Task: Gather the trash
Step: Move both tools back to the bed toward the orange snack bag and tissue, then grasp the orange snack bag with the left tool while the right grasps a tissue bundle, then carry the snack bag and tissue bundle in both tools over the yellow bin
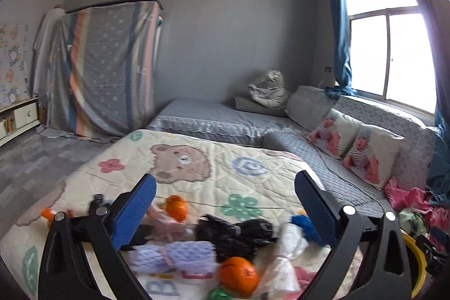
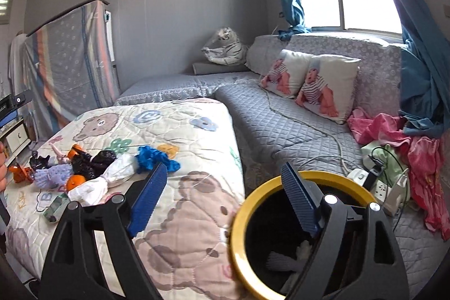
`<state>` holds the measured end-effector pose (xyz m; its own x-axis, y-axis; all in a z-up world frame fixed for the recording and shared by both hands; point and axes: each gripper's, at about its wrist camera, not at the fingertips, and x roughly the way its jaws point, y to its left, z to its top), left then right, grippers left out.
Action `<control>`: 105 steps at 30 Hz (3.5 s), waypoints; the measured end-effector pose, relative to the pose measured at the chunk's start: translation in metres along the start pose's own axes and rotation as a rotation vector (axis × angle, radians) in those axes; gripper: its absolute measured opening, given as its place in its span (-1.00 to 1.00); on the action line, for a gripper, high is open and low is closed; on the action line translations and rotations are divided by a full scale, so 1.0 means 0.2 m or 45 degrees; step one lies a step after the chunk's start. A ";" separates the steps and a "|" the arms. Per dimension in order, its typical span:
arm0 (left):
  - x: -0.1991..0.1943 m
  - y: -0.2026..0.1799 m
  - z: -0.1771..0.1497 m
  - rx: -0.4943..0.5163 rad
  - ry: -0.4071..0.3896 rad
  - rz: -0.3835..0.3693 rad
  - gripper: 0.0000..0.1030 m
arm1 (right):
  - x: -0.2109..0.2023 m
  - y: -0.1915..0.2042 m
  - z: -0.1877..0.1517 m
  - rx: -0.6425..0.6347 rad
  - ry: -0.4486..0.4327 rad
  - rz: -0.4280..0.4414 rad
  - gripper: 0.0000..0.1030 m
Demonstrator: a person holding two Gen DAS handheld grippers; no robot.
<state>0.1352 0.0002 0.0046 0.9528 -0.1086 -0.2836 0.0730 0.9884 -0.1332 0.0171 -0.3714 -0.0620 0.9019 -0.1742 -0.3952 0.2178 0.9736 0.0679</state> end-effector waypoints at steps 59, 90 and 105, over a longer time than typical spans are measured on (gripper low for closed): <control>0.59 1.01 -0.41 -0.013 0.509 0.197 -0.18 | 0.94 0.94 -0.16 -0.056 0.723 0.377 0.16; 0.03 0.85 -0.10 -0.060 0.197 0.068 -0.57 | 0.59 0.79 0.10 -0.049 0.414 0.470 -0.54; 0.07 0.21 -0.04 0.107 0.210 -0.238 -0.57 | 0.35 0.46 0.18 -0.017 0.277 0.399 -0.53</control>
<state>0.1486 0.0392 -0.0132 0.8600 -0.2989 -0.4135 0.2738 0.9542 -0.1204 0.1145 -0.2987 -0.0507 0.8234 0.1662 -0.5425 -0.0623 0.9768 0.2047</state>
